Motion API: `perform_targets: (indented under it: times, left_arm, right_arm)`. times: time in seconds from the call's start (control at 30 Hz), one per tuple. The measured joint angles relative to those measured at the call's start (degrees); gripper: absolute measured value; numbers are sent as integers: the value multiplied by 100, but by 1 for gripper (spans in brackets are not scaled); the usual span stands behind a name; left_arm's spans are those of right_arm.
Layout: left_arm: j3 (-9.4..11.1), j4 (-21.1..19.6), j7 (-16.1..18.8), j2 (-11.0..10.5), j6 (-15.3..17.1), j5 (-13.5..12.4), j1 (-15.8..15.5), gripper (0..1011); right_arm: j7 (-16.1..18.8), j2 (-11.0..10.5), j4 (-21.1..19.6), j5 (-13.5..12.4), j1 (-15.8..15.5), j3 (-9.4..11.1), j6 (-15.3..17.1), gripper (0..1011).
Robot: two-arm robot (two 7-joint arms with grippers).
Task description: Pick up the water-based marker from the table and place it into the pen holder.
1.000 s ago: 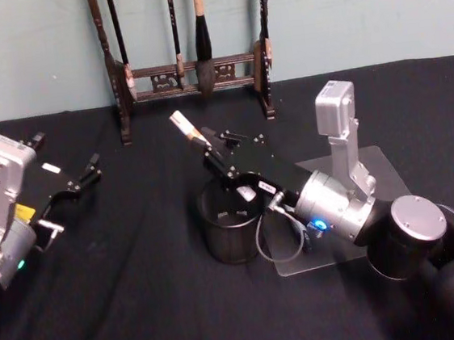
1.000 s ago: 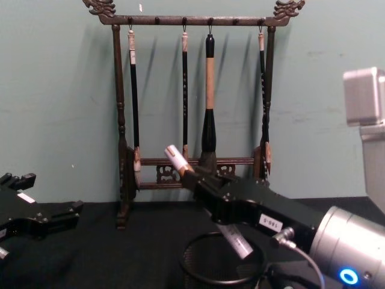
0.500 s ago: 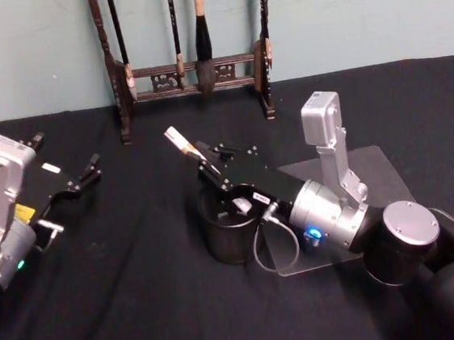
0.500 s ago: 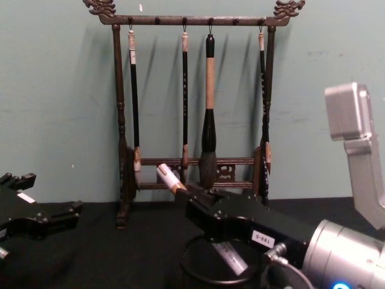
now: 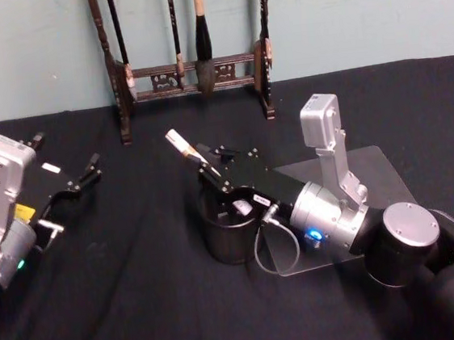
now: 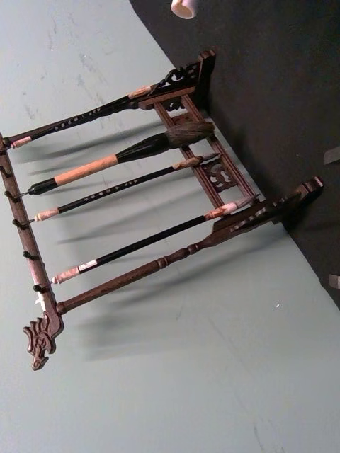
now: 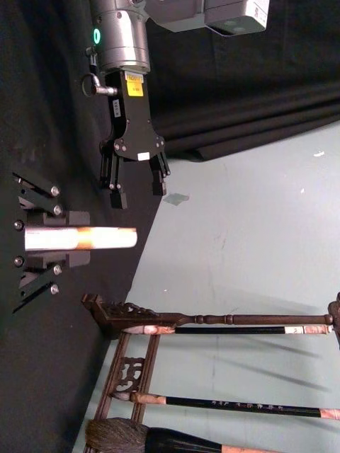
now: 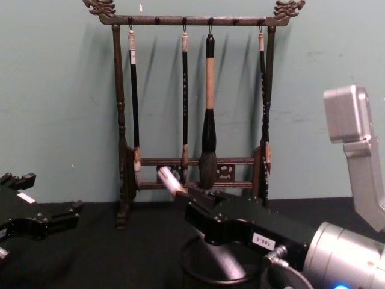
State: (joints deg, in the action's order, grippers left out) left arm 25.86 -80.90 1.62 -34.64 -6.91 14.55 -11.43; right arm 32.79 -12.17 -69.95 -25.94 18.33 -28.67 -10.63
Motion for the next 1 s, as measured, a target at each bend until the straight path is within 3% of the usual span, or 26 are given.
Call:
perform_targets:
  times: [0.83, 1.0]
  left_arm:
    - [0, 0, 0, 0, 0, 0, 0, 1001]
    - [0, 0, 0, 0, 0, 0, 0, 1001]
  right_arm:
    - [15, -8, -34, -23, -7, 13, -9, 960]
    - [-38, -103, -239, -33, -69, 75, 12, 1002]
